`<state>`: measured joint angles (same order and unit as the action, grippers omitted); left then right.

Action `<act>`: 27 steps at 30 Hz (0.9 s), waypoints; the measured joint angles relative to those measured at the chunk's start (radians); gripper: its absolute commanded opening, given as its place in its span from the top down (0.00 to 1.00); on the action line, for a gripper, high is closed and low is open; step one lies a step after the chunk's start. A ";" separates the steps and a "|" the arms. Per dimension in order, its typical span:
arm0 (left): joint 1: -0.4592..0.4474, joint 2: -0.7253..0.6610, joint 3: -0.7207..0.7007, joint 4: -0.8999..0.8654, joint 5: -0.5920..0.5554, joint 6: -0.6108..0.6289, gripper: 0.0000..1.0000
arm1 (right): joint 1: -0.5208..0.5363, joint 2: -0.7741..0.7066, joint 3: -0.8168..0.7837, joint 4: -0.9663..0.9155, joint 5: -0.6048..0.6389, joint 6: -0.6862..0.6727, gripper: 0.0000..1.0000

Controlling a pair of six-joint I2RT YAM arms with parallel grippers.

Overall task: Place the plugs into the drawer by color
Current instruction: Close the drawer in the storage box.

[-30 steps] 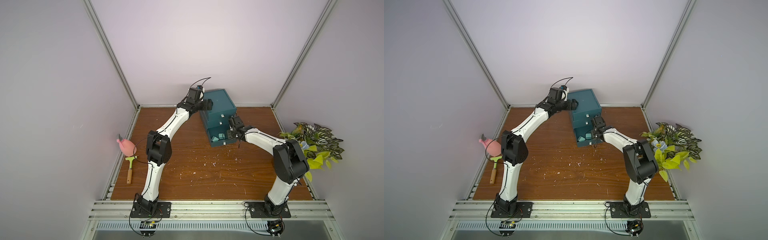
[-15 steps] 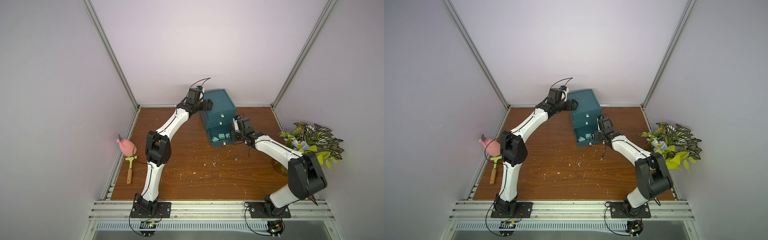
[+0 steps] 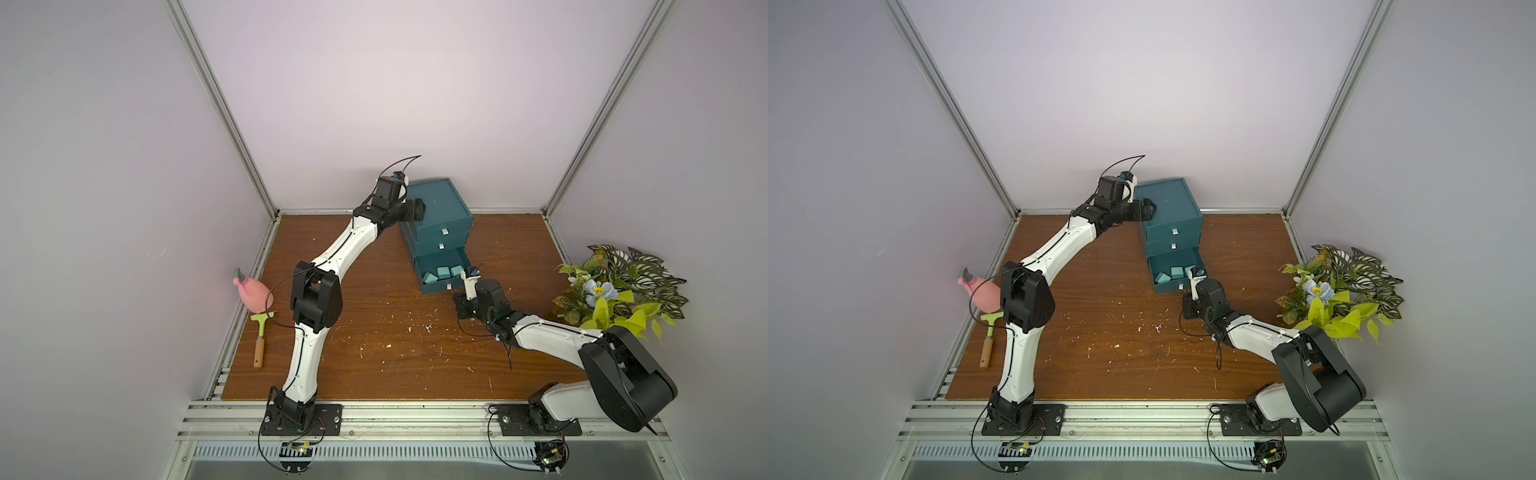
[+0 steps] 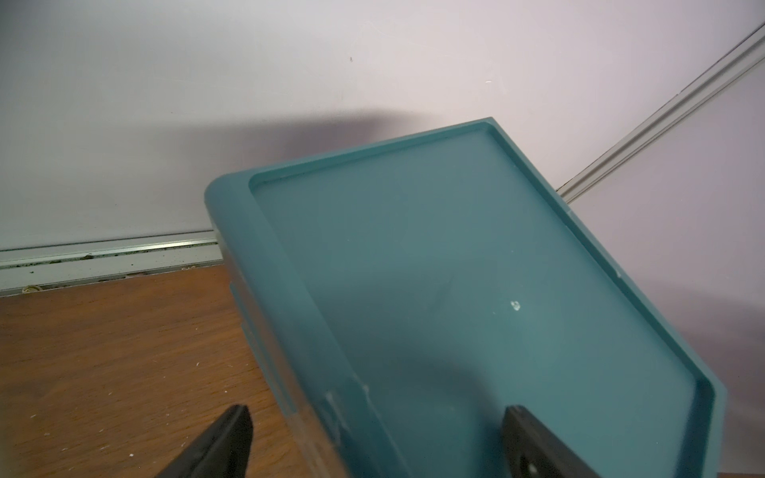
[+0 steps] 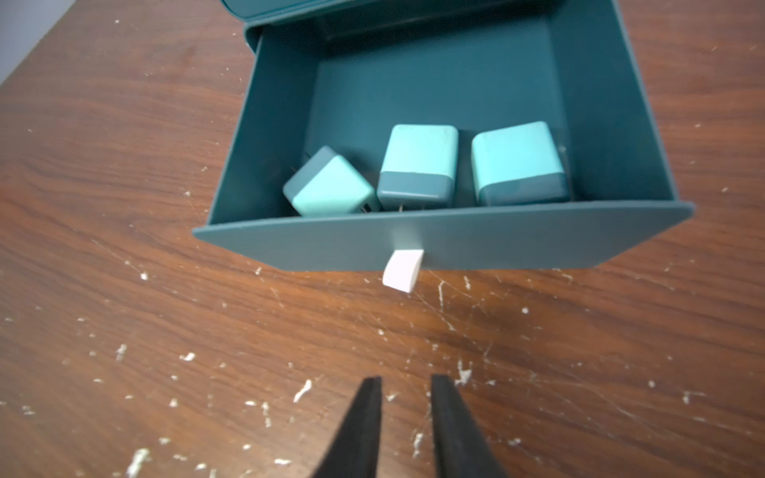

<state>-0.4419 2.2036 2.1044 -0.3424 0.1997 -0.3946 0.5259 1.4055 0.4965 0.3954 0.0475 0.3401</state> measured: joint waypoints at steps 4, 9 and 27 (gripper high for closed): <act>0.000 0.000 -0.002 0.003 0.004 -0.002 0.11 | -0.004 0.034 -0.020 0.106 0.002 0.035 0.90; 0.000 0.000 -0.002 0.003 0.006 -0.003 0.11 | -0.018 0.103 -0.023 0.201 -0.005 0.074 0.92; 0.001 0.000 -0.003 0.003 0.006 -0.003 0.11 | -0.123 0.332 -0.119 0.610 -0.235 0.252 0.94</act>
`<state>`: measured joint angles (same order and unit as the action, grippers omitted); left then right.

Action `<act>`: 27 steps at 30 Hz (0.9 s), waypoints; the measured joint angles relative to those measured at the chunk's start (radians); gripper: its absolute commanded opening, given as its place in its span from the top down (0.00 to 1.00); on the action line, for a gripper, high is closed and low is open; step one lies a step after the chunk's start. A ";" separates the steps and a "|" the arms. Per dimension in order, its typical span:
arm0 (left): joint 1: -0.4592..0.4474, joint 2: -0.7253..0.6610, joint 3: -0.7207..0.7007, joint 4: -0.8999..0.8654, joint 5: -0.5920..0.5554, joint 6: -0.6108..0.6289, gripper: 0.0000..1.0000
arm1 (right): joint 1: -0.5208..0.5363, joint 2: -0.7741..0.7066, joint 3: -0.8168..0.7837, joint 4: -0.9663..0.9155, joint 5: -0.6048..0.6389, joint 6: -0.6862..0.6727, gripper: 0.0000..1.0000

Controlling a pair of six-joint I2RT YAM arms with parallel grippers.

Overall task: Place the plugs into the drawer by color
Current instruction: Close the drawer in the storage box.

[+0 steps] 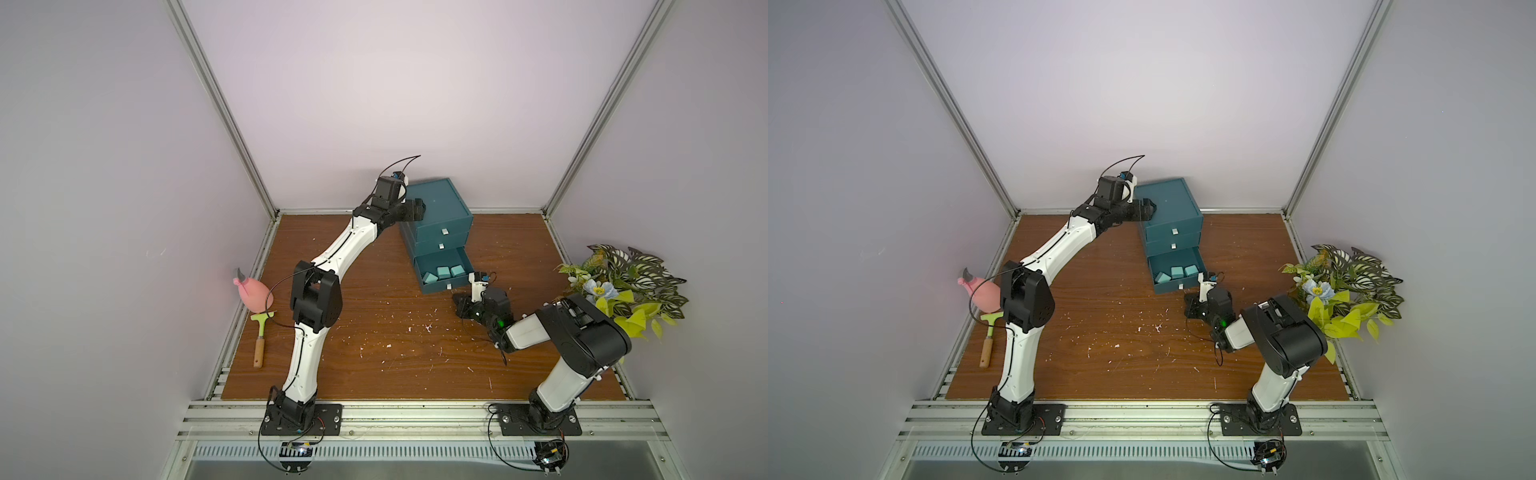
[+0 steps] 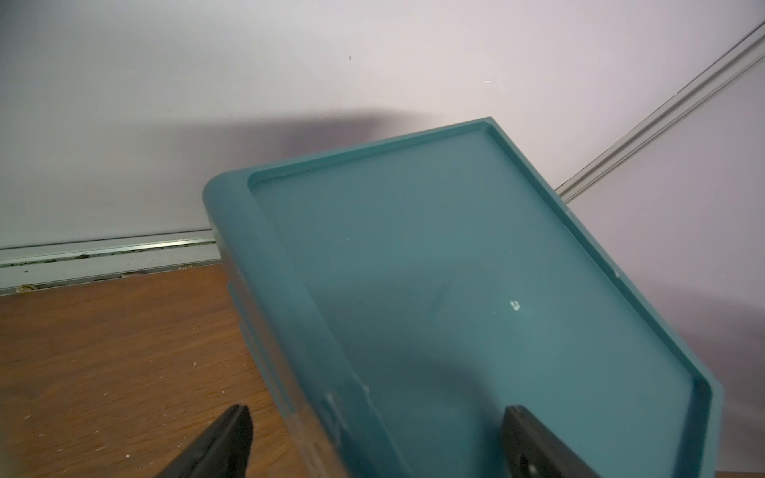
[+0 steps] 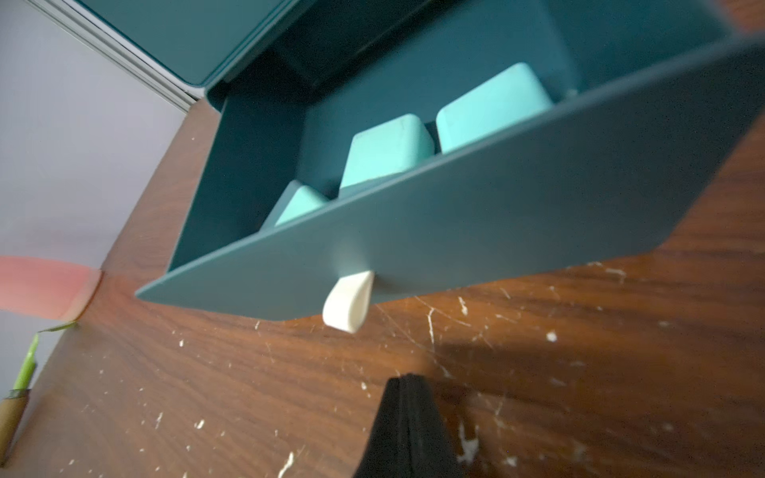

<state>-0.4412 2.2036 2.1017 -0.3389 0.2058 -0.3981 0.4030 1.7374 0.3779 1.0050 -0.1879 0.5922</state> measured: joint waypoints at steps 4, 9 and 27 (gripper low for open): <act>0.000 0.000 0.000 0.000 0.000 -0.002 0.11 | -0.014 0.042 0.000 0.075 -0.041 0.037 0.94; 0.000 0.000 0.000 0.000 0.000 -0.003 0.11 | -0.026 0.084 0.000 0.135 -0.072 0.074 0.95; 0.000 0.000 -0.001 0.000 0.003 -0.007 0.11 | -0.032 0.137 0.056 0.161 -0.082 0.104 0.95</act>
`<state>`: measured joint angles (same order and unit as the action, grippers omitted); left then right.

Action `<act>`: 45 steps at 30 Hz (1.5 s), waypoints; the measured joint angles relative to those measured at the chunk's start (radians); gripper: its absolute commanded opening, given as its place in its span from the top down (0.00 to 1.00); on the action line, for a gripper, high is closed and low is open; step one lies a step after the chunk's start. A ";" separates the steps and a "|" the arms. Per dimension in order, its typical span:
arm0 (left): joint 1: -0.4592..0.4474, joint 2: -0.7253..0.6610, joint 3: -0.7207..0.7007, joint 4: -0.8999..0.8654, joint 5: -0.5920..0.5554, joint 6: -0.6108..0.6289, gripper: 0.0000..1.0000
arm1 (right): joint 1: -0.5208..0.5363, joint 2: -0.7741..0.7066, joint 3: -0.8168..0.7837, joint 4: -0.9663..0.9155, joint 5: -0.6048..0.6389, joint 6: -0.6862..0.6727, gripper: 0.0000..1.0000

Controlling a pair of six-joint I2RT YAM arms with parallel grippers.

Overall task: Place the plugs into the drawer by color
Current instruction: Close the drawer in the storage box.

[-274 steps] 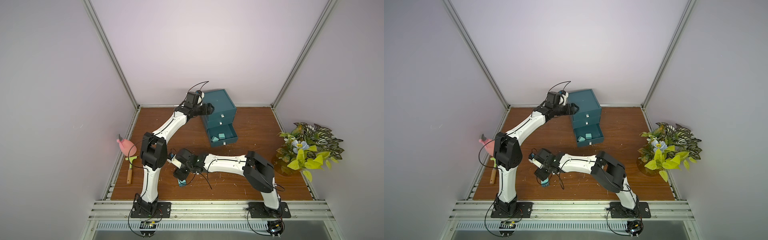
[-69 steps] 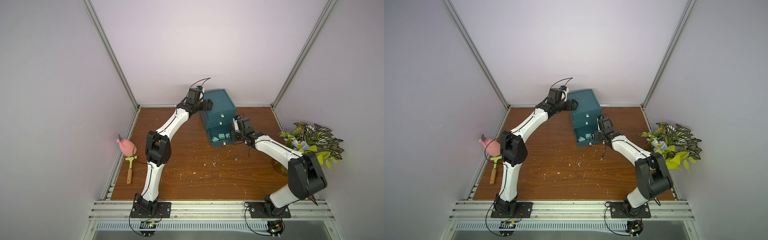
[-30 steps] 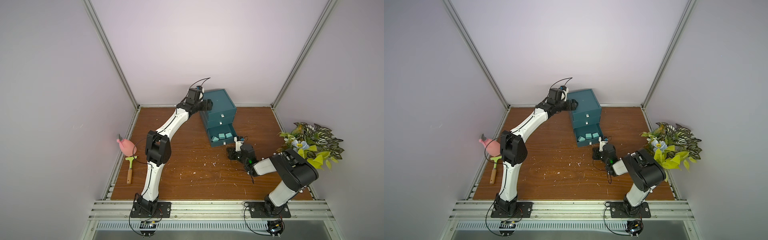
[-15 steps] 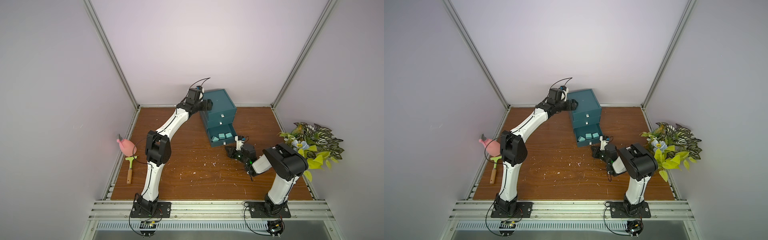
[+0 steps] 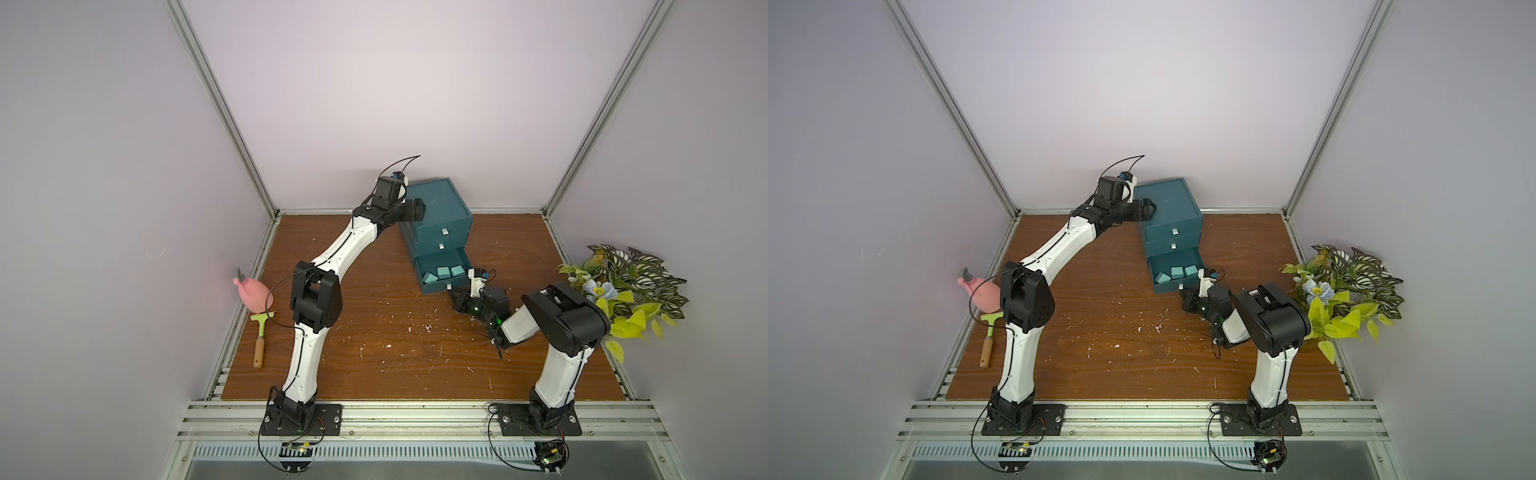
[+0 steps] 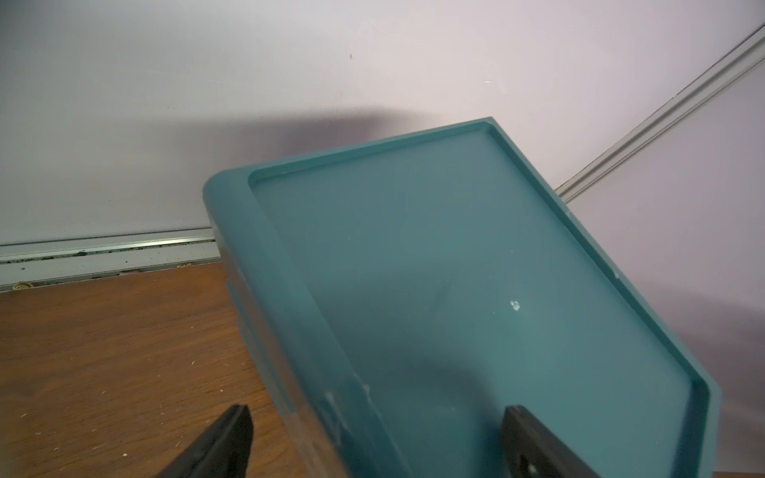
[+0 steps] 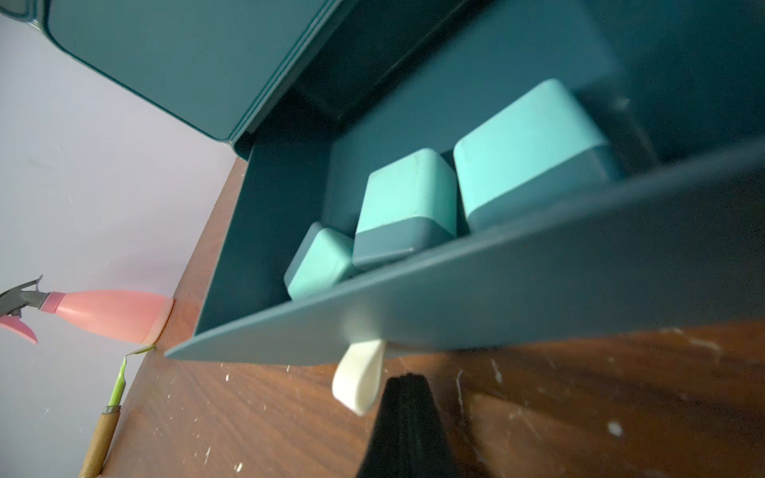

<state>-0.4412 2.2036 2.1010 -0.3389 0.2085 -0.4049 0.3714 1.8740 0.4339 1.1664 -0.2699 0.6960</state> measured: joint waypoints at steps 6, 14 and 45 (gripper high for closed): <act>0.000 0.000 0.000 0.000 0.000 -0.003 0.11 | -0.003 0.000 0.016 -0.006 0.000 0.000 0.95; 0.000 0.000 0.000 0.000 0.001 -0.004 0.11 | -0.007 0.032 0.055 -0.012 -0.002 0.003 0.96; 0.000 0.000 0.000 0.000 0.005 -0.007 0.11 | -0.011 0.218 0.320 0.019 0.002 0.137 1.00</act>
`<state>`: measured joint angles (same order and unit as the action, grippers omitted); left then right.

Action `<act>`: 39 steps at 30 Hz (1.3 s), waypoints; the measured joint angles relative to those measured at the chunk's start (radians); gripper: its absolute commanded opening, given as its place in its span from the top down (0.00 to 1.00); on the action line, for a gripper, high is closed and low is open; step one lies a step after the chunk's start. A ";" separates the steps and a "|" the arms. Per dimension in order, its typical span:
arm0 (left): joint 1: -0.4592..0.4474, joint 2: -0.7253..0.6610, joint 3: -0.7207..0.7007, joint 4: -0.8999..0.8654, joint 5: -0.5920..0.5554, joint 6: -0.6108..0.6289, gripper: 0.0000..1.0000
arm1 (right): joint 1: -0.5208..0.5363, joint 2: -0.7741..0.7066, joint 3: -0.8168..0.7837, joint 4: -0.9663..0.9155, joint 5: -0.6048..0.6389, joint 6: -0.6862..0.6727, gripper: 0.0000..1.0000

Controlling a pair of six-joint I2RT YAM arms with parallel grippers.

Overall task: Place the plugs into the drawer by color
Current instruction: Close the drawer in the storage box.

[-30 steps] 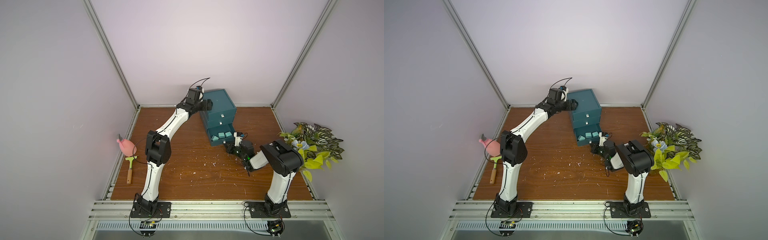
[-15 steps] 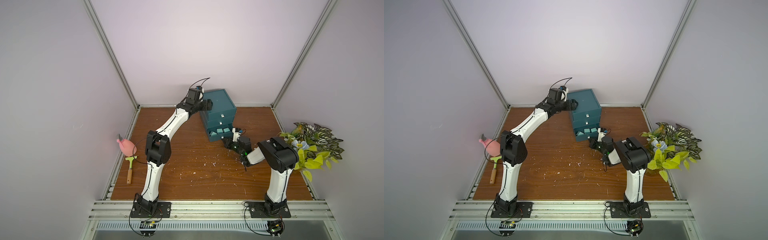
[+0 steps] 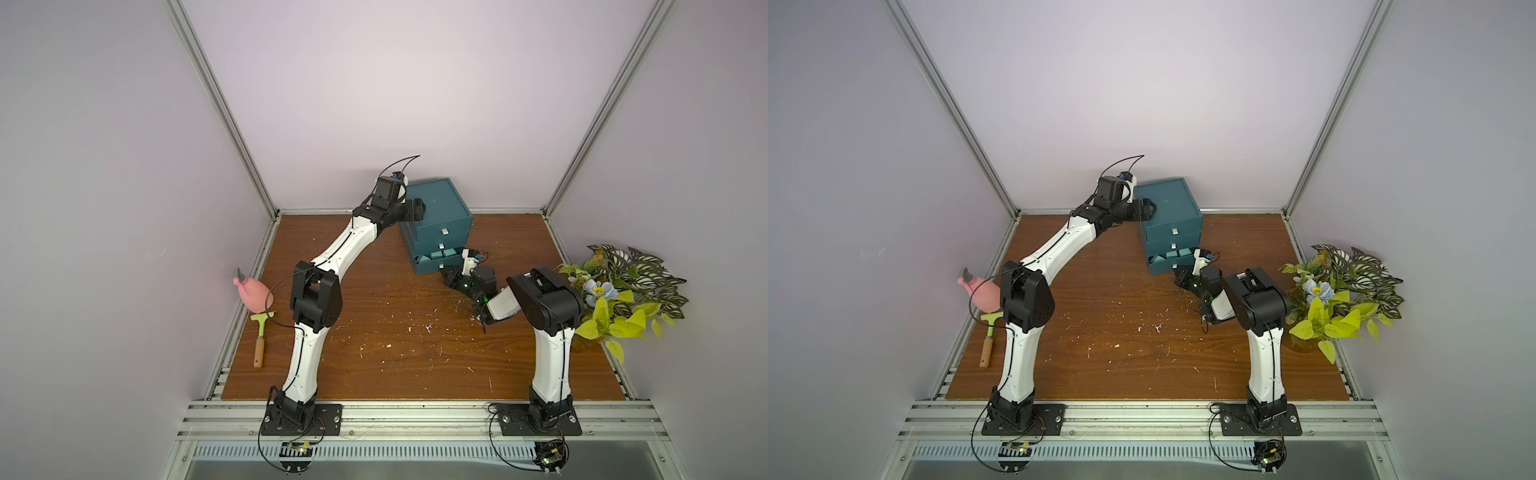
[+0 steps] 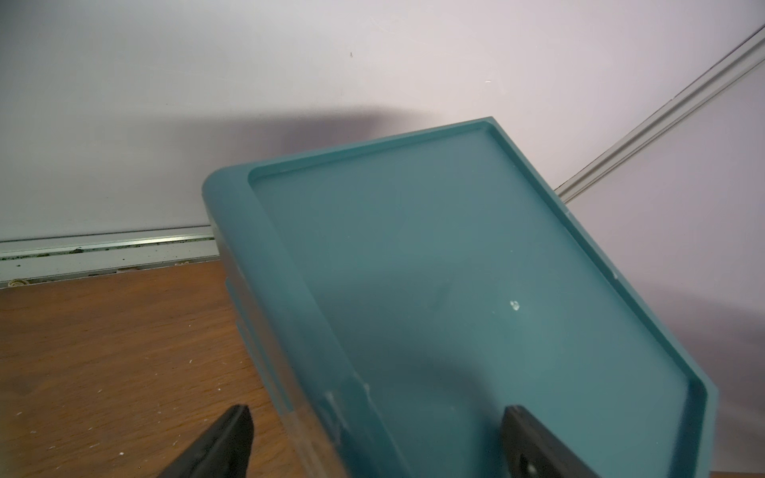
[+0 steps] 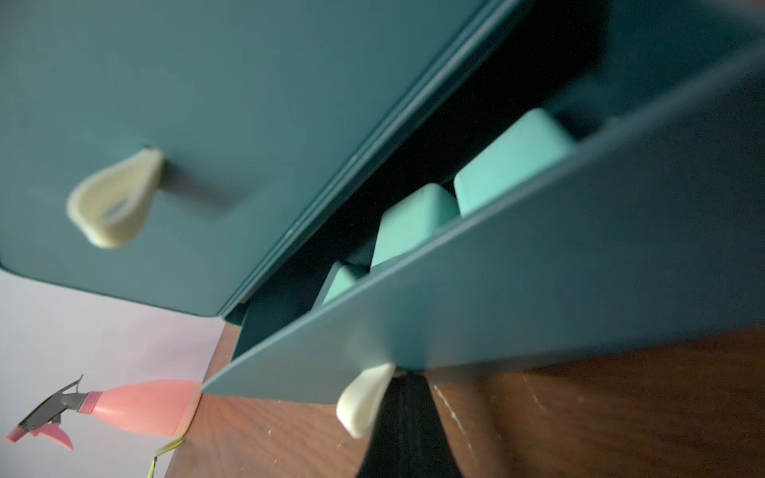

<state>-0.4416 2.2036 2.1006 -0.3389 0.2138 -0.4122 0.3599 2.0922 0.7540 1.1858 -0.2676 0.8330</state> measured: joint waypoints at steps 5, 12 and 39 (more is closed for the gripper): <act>0.000 0.000 0.000 0.000 0.001 0.000 0.11 | 0.001 0.025 0.040 0.000 0.002 0.013 1.00; 0.000 0.000 0.000 0.000 0.002 -0.003 0.11 | 0.005 0.054 0.079 0.000 0.011 0.022 1.00; -0.004 -0.193 -0.116 -0.095 -0.019 -0.039 0.10 | 0.009 -0.622 -0.001 -0.467 0.116 -0.306 0.58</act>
<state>-0.4454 2.0102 1.9842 -0.4343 0.1951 -0.4507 0.3691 1.4700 0.7528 0.7185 -0.1516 0.5270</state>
